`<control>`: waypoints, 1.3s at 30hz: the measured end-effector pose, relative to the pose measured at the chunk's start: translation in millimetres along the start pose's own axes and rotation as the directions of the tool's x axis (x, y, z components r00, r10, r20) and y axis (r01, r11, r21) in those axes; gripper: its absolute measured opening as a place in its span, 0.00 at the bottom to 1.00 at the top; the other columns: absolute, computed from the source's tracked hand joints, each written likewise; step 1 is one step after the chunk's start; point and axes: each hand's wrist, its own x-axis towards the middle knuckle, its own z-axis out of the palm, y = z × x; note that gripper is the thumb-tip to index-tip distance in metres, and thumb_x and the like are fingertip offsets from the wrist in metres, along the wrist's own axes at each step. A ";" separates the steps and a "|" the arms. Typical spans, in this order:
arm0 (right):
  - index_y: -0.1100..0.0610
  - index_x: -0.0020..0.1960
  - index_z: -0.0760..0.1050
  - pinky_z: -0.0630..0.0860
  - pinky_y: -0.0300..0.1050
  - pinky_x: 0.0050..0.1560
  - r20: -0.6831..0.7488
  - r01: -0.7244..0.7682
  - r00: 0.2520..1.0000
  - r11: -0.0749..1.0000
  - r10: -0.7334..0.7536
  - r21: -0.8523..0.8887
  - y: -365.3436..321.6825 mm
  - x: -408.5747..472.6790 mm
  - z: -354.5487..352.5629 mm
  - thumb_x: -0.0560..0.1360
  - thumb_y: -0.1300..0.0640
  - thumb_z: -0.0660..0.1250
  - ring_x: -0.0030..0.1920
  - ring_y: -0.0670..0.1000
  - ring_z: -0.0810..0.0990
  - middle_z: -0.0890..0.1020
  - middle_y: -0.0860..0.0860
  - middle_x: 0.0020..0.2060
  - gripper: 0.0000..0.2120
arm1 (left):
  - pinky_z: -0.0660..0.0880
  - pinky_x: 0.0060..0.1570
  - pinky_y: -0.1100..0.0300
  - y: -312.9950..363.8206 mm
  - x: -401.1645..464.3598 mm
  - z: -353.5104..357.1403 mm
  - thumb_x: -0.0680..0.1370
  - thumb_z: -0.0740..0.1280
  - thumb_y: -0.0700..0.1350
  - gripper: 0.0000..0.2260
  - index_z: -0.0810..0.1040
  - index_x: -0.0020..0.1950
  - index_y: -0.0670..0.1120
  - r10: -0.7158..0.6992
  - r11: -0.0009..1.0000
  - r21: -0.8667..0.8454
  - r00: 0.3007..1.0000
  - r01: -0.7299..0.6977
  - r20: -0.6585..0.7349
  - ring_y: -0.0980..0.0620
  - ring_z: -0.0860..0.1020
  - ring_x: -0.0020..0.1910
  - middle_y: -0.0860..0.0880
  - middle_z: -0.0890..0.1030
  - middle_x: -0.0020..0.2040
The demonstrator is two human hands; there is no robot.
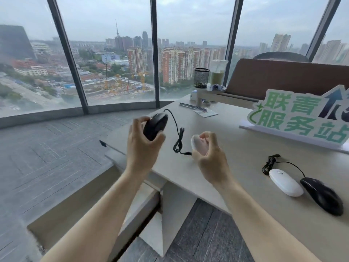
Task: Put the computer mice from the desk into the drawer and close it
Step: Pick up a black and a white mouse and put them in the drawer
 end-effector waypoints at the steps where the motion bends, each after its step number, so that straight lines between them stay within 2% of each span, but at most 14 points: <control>1: 0.46 0.54 0.66 0.69 0.44 0.47 0.052 0.044 0.998 0.997 -0.047 0.059 -26.1 -10.9 26.8 0.73 0.60 0.68 0.53 0.56 0.75 0.76 0.48 0.50 0.16 | 0.78 0.47 0.52 -2.2 0.5 -42.8 0.67 0.67 0.51 0.19 0.68 0.57 0.58 0.005 1.000 0.011 0.996 -0.004 -0.086 0.49 0.78 0.51 0.49 0.77 0.56; 2: 0.46 0.54 0.66 0.69 0.43 0.47 0.099 0.057 0.993 0.993 -0.067 0.101 -53.6 -24.8 54.1 0.73 0.61 0.68 0.53 0.55 0.76 0.77 0.49 0.51 0.17 | 0.78 0.46 0.53 -4.3 0.4 -85.2 0.67 0.67 0.52 0.19 0.68 0.56 0.59 0.006 0.998 0.057 0.989 0.002 -0.146 0.49 0.78 0.51 0.49 0.78 0.56; 7: 0.47 0.55 0.65 0.71 0.38 0.40 0.187 0.067 0.977 0.977 -0.106 0.204 -71.7 -41.7 99.6 0.74 0.61 0.69 0.49 0.53 0.78 0.77 0.51 0.51 0.17 | 0.74 0.45 0.57 -20.3 0.3 -131.0 0.68 0.67 0.51 0.19 0.70 0.58 0.56 -0.029 0.995 0.092 0.983 0.046 -0.182 0.50 0.77 0.51 0.50 0.78 0.56; 10: 0.47 0.55 0.65 0.78 0.46 0.42 0.316 -0.006 0.947 0.982 -0.055 0.190 -69.0 -53.3 145.4 0.74 0.60 0.67 0.48 0.53 0.79 0.77 0.51 0.51 0.16 | 0.73 0.44 0.59 -63.4 -10.4 -158.1 0.69 0.68 0.50 0.18 0.70 0.58 0.55 -0.084 0.985 0.135 0.981 0.109 -0.176 0.49 0.77 0.52 0.49 0.78 0.56; 15: 0.49 0.61 0.65 0.76 0.54 0.54 0.506 -0.142 0.851 0.989 0.141 -0.035 -34.0 -59.0 223.9 0.71 0.57 0.64 0.56 0.57 0.74 0.76 0.54 0.55 0.20 | 0.77 0.50 0.48 -143.7 -35.1 -171.6 0.69 0.68 0.52 0.17 0.68 0.55 0.58 -0.262 0.943 0.167 0.951 0.288 -0.162 0.46 0.77 0.52 0.50 0.75 0.54; 19: 0.51 0.70 0.64 0.74 0.54 0.60 0.603 -0.139 0.748 0.954 0.276 -0.265 -2.1 -55.0 280.7 0.70 0.56 0.60 0.62 0.59 0.72 0.76 0.57 0.62 0.27 | 0.72 0.57 0.50 -205.8 -52.7 -165.2 0.70 0.68 0.49 0.17 0.68 0.56 0.56 -0.422 0.875 0.180 0.890 0.449 -0.171 0.47 0.74 0.56 0.48 0.73 0.55; 21: 0.53 0.71 0.63 0.72 0.53 0.61 0.620 -0.069 0.717 0.917 0.319 -0.392 14.1 -50.6 304.7 0.72 0.55 0.61 0.65 0.62 0.70 0.74 0.59 0.65 0.28 | 0.68 0.57 0.54 -233.9 -59.3 -156.7 0.73 0.67 0.49 0.18 0.69 0.62 0.53 -0.494 0.804 0.285 0.853 0.522 -0.170 0.44 0.71 0.59 0.46 0.72 0.57; 24: 0.55 0.72 0.61 0.71 0.52 0.61 0.633 0.026 0.672 0.841 0.386 -0.541 35.4 -46.1 330.3 0.74 0.55 0.63 0.67 0.62 0.66 0.70 0.60 0.67 0.27 | 0.68 0.58 0.52 -267.6 -65.7 -143.6 0.76 0.64 0.51 0.23 0.65 0.70 0.55 -0.623 0.629 0.494 0.769 0.600 -0.142 0.40 0.68 0.61 0.41 0.70 0.61; 27: 0.55 0.74 0.59 0.72 0.53 0.61 0.649 0.126 0.605 0.750 0.461 -0.649 51.2 -47.4 347.4 0.75 0.56 0.62 0.68 0.62 0.65 0.67 0.61 0.69 0.28 | 0.70 0.58 0.51 -293.2 -70.6 -134.0 0.75 0.63 0.52 0.24 0.64 0.71 0.56 -0.702 0.487 0.655 0.706 0.577 -0.100 0.39 0.68 0.62 0.42 0.69 0.63; 30: 0.53 0.73 0.59 0.73 0.54 0.61 0.661 0.213 0.560 0.684 0.500 -0.698 59.5 -52.3 358.6 0.76 0.58 0.65 0.67 0.62 0.68 0.66 0.62 0.69 0.29 | 0.72 0.54 0.50 -307.2 -76.1 -129.5 0.74 0.66 0.51 0.26 0.63 0.71 0.56 -0.732 0.417 0.715 0.674 0.561 -0.102 0.40 0.69 0.62 0.43 0.68 0.63; 33: 0.54 0.71 0.62 0.75 0.55 0.59 0.673 0.262 0.568 0.672 0.473 -0.693 60.7 -55.2 360.4 0.76 0.56 0.67 0.64 0.62 0.72 0.69 0.61 0.67 0.26 | 0.73 0.54 0.49 -314.3 -80.2 -130.6 0.74 0.67 0.54 0.27 0.63 0.71 0.54 -0.744 0.396 0.760 0.665 0.515 -0.062 0.39 0.70 0.63 0.43 0.68 0.64; 35: 0.54 0.71 0.62 0.75 0.55 0.58 0.674 0.249 0.618 0.713 0.405 -0.656 51.9 -52.9 350.2 0.78 0.56 0.63 0.63 0.62 0.73 0.70 0.61 0.66 0.23 | 0.71 0.57 0.49 -312.1 -81.8 -133.5 0.76 0.64 0.56 0.25 0.64 0.71 0.52 -0.742 0.409 0.751 0.668 0.518 -0.056 0.38 0.70 0.63 0.42 0.69 0.65; 37: 0.55 0.71 0.64 0.74 0.55 0.57 0.660 0.204 0.692 0.797 0.293 -0.568 36.9 -46.9 330.7 0.80 0.56 0.59 0.63 0.62 0.73 0.71 0.59 0.66 0.20 | 0.69 0.59 0.49 -302.9 -77.8 -137.0 0.79 0.60 0.56 0.22 0.67 0.70 0.50 -0.709 0.459 0.702 0.701 0.545 -0.081 0.37 0.69 0.63 0.41 0.70 0.65; 39: 0.56 0.69 0.67 0.74 0.54 0.57 0.620 0.165 0.765 0.877 0.174 -0.450 17.0 -40.1 300.3 0.80 0.56 0.57 0.62 0.61 0.75 0.73 0.58 0.65 0.18 | 0.67 0.60 0.50 -284.6 -67.7 -135.7 0.80 0.57 0.52 0.18 0.70 0.68 0.48 -0.631 0.568 0.634 0.772 0.525 -0.074 0.38 0.70 0.63 0.41 0.72 0.65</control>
